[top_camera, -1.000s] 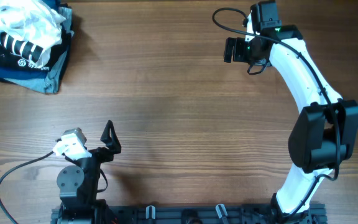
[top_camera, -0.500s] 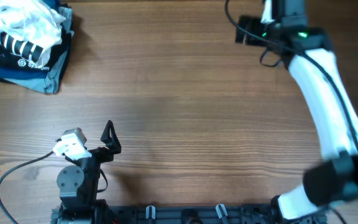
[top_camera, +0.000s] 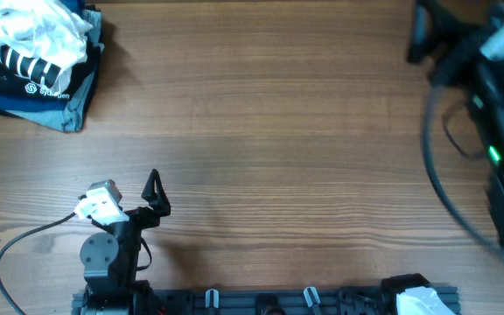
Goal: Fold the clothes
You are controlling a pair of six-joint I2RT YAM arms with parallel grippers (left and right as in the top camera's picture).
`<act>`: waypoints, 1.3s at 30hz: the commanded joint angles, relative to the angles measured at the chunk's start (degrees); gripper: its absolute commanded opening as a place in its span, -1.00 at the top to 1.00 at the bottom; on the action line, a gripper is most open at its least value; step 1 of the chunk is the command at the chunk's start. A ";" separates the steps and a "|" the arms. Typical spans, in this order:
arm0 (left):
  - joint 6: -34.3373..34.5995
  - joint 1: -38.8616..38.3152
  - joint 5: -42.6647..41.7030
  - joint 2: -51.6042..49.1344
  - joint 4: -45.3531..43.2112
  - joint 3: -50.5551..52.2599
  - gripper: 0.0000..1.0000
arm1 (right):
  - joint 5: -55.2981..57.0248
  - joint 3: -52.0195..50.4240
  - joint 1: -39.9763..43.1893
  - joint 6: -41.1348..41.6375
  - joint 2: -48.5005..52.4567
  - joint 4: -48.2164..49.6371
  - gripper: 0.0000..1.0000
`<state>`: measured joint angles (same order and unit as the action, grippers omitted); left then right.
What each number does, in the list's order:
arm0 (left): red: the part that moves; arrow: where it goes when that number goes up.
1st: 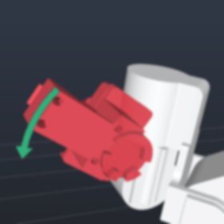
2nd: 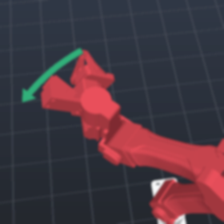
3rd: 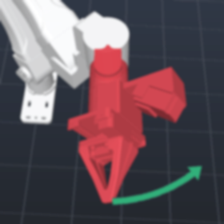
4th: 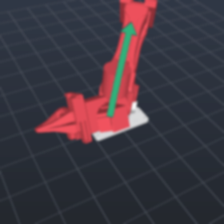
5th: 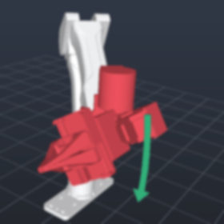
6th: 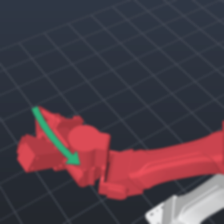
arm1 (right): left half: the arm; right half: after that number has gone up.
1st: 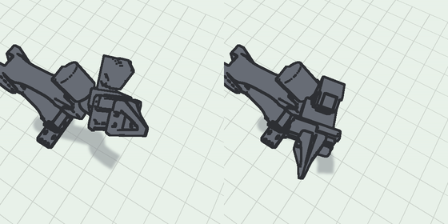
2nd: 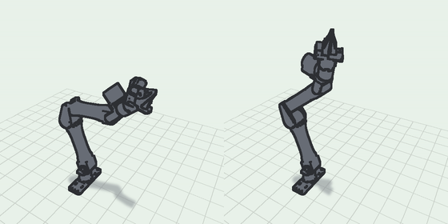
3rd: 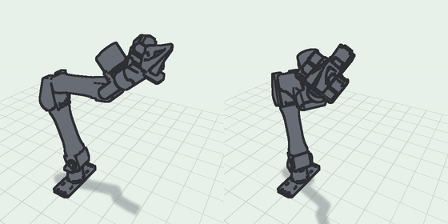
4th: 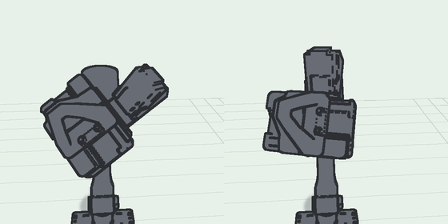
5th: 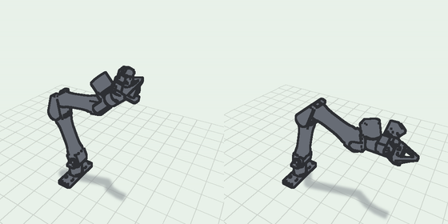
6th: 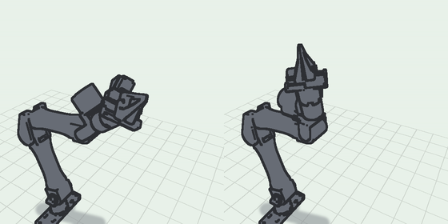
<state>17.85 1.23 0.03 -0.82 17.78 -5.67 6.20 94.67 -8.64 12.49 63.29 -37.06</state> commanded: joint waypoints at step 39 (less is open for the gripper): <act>-0.94 0.00 -0.85 0.55 -0.22 0.26 -1.00 | 5.53 -85.42 0.48 21.99 -61.79 7.69 -1.00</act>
<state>17.82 1.23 0.01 -0.80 17.72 -5.63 10.96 11.35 -8.54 32.77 2.59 -29.54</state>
